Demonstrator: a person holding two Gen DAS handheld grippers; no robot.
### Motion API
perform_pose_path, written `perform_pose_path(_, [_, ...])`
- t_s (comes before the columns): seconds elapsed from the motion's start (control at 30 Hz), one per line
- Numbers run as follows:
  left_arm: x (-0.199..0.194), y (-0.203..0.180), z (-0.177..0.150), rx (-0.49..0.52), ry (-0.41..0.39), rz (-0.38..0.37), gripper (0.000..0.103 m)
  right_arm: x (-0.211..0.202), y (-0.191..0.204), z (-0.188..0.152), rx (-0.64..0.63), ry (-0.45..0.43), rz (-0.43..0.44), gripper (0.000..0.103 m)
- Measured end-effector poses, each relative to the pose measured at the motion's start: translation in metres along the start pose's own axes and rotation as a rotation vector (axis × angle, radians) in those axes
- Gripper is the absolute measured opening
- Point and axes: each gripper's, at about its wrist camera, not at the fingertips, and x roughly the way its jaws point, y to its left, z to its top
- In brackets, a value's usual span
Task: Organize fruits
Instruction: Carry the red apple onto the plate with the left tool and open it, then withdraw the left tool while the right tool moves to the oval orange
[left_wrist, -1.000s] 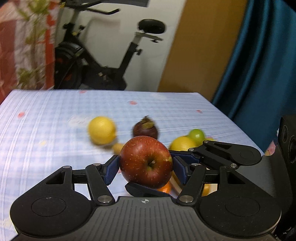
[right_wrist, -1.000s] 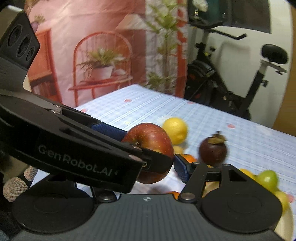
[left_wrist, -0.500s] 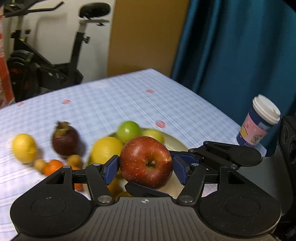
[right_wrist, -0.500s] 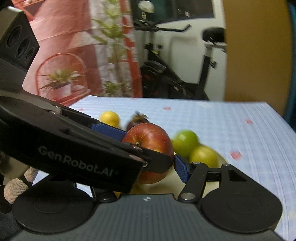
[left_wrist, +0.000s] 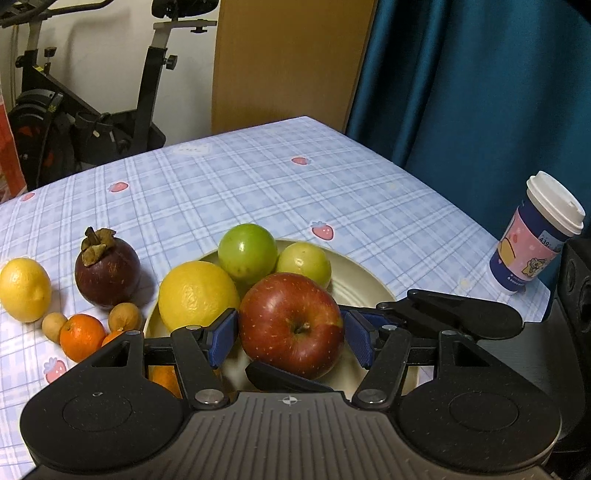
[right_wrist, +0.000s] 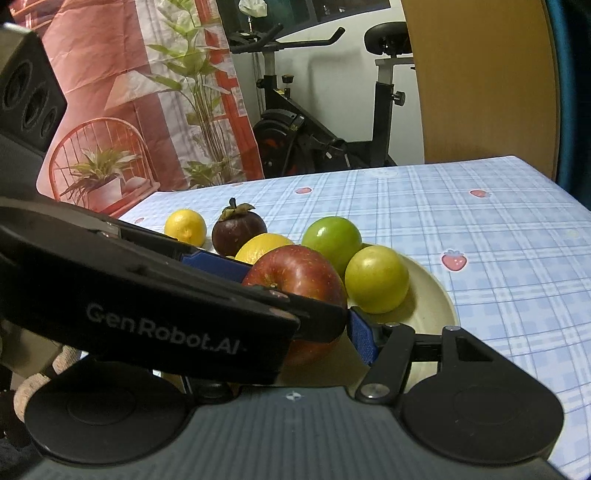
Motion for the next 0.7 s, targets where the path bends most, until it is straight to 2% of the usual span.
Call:
perform_pose_path(0.1, [-0.002, -0.001, -0.003, 0.000, -0.009, 0.006, 0.065, 0.003, 0.002, -0.002, -0.007, -0.001, -0.014, 0.064])
perform_pose_path(0.3, [-0.010, 0.003, -0.016, -0.061, -0.044, 0.003, 0.064, 0.006, 0.009, -0.004, -0.051, -0.011, -0.030, 0.064])
perform_pose_path(0.7, [-0.042, 0.009, -0.031, -0.122, -0.182, 0.057, 0.064, 0.007, 0.021, -0.006, -0.151, -0.051, -0.080, 0.066])
